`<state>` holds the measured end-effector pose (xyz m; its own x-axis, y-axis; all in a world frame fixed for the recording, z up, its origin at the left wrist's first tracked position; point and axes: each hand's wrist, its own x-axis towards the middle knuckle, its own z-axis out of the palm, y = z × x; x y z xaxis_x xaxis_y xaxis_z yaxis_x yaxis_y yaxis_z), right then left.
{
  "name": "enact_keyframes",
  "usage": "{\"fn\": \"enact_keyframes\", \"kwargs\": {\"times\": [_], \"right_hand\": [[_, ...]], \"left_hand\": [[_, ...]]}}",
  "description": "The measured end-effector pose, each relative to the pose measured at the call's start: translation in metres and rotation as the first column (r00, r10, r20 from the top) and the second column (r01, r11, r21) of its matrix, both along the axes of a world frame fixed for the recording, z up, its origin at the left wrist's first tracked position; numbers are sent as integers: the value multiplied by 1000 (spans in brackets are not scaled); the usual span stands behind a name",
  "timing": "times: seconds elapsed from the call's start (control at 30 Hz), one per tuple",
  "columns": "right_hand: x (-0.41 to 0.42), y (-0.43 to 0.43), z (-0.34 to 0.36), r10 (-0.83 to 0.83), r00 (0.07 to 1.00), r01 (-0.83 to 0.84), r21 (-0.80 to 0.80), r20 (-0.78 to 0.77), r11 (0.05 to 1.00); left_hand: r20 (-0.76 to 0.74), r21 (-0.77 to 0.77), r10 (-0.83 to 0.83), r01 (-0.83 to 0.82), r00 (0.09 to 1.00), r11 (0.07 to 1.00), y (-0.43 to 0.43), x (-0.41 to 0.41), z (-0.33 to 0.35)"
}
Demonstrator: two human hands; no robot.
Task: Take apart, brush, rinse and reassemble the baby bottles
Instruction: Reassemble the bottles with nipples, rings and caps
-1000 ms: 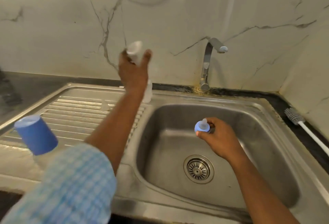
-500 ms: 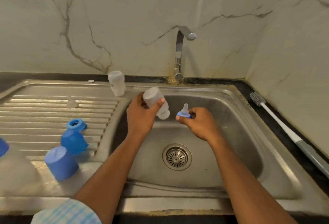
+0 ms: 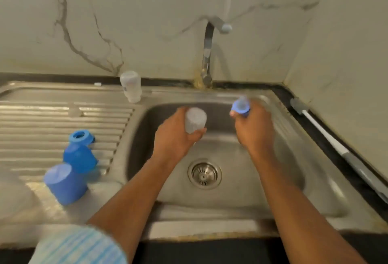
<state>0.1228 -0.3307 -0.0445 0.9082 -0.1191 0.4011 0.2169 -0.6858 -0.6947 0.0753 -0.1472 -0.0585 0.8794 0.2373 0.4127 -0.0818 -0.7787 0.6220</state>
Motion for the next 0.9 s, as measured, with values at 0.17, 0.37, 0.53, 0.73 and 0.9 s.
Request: {"fn": "enact_keyframes", "kwargs": {"times": [0.17, 0.37, 0.53, 0.73, 0.9], "right_hand": [[-5, 3, -1, -117, 984, 102, 111, 133, 989], [-7, 11, -7, -124, 992, 124, -25, 0, 992], [-8, 8, -16, -22, 956, 6, -53, -294, 999], [-1, -1, -20, 78, 889, -107, -38, -451, 994], [9, 5, -8, 167, 980, -133, 269, -106, 954]], "left_hand": [[244, -166, 83, -43, 966, 985, 5, -6, 7], [230, -69, 85, -71, 969, 995, -1, -9, -5], [-118, 153, 38, -20, 992, 988, -2, -6, -17], [-217, 163, 57, -21, 975, 986, 3, -4, -16], [23, -729, 62, -26, 998, 684, 2, 5, -10]]}}
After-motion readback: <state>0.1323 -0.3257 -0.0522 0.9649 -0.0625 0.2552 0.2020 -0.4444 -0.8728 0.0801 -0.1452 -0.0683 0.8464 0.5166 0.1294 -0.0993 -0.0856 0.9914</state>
